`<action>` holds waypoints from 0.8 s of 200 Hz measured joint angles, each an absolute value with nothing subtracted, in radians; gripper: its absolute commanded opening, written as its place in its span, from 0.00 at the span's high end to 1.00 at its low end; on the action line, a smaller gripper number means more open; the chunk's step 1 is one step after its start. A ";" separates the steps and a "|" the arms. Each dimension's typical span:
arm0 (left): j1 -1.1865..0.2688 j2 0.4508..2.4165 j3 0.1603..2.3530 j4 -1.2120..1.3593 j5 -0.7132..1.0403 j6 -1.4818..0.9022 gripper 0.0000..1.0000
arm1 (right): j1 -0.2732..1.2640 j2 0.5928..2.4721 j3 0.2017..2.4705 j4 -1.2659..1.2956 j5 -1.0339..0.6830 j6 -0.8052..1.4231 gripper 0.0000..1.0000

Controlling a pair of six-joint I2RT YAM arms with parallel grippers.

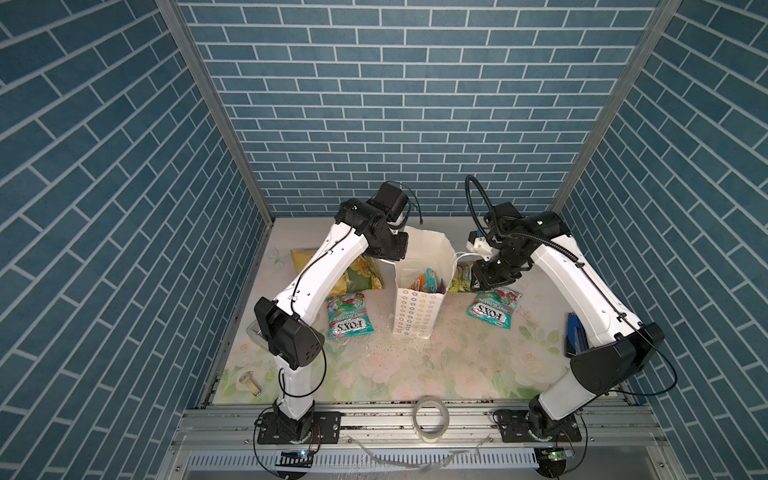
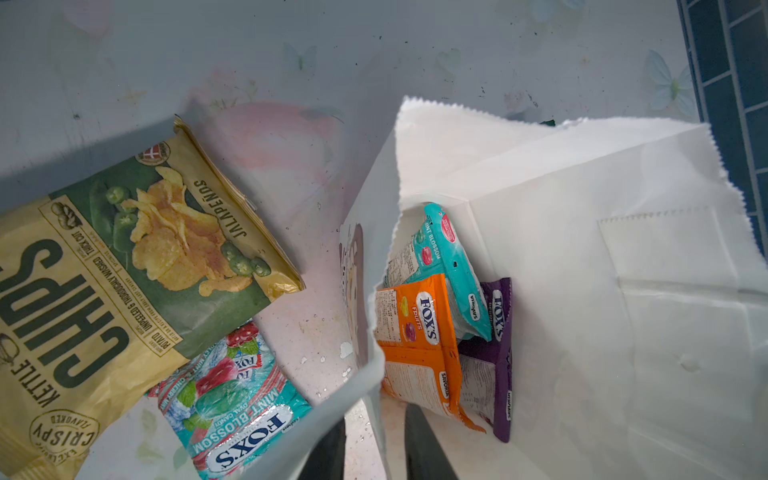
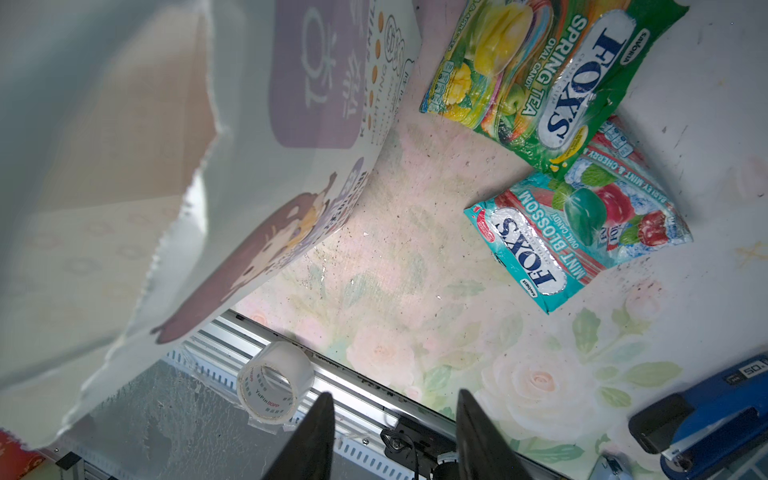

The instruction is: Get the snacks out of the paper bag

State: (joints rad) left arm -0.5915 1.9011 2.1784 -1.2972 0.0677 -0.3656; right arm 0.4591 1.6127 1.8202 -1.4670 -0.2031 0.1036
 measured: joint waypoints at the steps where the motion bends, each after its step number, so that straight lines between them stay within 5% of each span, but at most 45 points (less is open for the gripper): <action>1: -0.591 1.902 2.179 -1.299 0.069 -0.373 0.94 | 0.458 1.612 1.820 -1.467 -0.204 0.104 0.52; 7: -0.589 1.906 2.184 -1.309 0.070 -0.367 1.00 | 0.447 1.610 1.820 -1.467 -0.204 0.104 0.52; 86: -0.581 2.055 2.421 -1.423 0.046 -0.270 1.00 | 0.346 1.601 1.812 -1.441 -0.279 0.136 0.54; 160: -0.546 2.170 2.577 -1.415 0.070 -0.197 1.00 | 0.328 1.677 1.367 -0.982 -0.558 0.441 0.79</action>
State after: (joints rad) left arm -0.5465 2.1700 2.5771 -1.4155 0.0696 -0.1974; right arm 0.3283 1.6768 1.3674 -0.9825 -0.5583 0.4412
